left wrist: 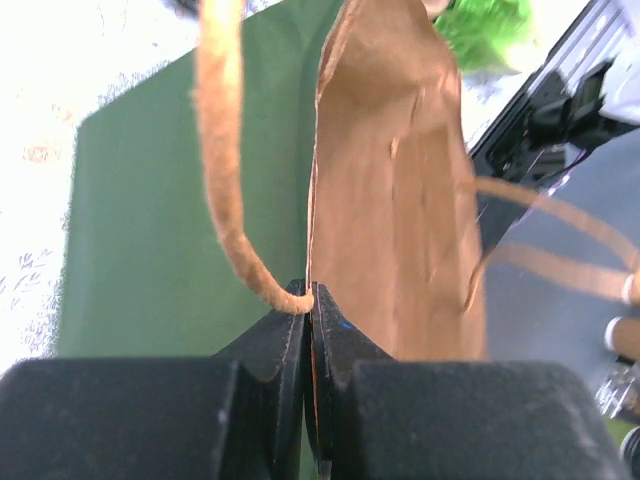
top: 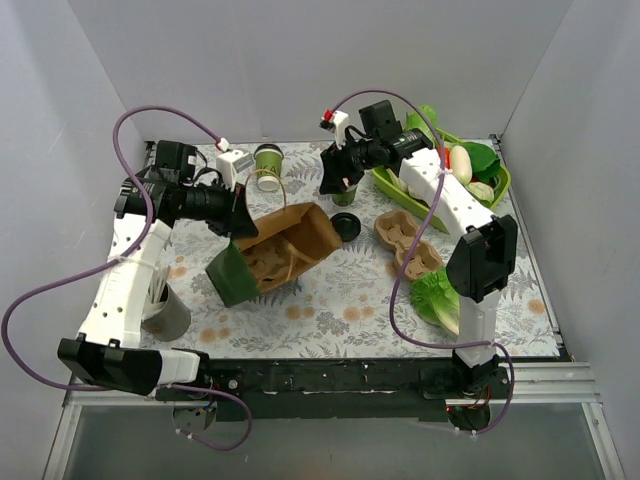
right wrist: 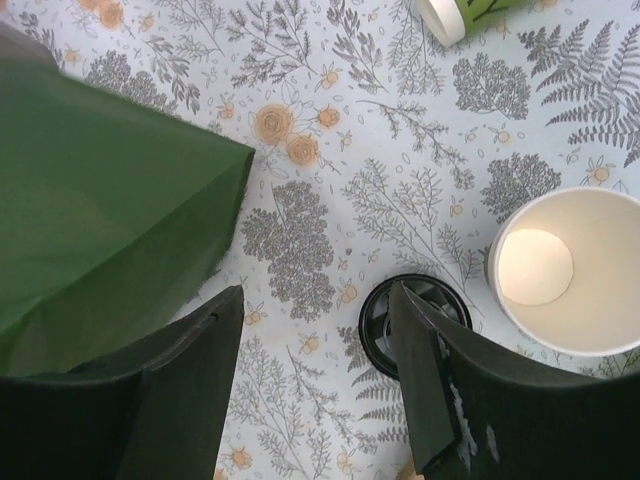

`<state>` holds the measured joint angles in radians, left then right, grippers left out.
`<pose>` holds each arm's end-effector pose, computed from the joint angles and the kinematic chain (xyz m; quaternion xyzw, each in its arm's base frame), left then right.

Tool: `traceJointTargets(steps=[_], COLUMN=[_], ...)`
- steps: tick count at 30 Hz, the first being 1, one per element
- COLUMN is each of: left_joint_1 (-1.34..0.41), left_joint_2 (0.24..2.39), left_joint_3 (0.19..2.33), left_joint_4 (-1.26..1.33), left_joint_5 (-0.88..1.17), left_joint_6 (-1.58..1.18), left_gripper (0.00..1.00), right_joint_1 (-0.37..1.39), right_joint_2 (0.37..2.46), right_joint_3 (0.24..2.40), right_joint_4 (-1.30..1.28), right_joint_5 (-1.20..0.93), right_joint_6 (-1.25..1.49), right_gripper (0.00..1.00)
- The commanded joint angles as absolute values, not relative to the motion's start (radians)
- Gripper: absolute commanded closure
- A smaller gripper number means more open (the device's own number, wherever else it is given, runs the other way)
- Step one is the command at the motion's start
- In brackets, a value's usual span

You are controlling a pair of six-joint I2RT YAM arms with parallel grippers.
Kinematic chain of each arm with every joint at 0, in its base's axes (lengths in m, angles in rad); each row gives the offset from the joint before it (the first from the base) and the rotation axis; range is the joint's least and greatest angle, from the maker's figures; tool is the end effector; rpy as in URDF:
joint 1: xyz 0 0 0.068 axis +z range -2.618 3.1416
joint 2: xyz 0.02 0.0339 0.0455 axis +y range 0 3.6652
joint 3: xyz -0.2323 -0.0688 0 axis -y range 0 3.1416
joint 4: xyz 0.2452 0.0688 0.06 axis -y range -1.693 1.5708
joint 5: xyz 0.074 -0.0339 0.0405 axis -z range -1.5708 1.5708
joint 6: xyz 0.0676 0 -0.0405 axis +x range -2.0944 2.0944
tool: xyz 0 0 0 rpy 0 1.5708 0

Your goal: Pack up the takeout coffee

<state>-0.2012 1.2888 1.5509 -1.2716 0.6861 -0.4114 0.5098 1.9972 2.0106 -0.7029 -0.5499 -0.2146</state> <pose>0.2304 -0.0907 0.3512 -0.0023 0.9097 -0.3868 0.1512 0.3860 0.2563 0.3045 -0.4167 0.7730 0.3033 0.3699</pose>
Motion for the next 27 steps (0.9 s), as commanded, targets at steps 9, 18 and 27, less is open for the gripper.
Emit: traceJointTargets(steps=[9, 18, 27], left_joint_1=[-0.117, -0.026, 0.075], left_joint_2=[1.23, 1.109, 1.089], left_joint_3=[1.313, 1.249, 1.25], left_joint_4=[-0.86, -0.681, -0.727], left_joint_5=[0.945, 0.715, 0.224], left_joint_6=[-0.754, -0.856, -0.908], left_gripper=[1.0, 1.0, 1.0], right_joint_1=[0.428, 0.393, 0.385], right_joint_2=[1.704, 1.615, 1.644], right_joint_3=[1.867, 1.78, 1.804], right_joint_4=[-0.776, -0.779, -0.779], right_joint_5=[-0.506, -0.466, -0.468], right_joint_6=[-0.219, -0.255, -0.258], right_gripper=[0.32, 0.32, 0.32])
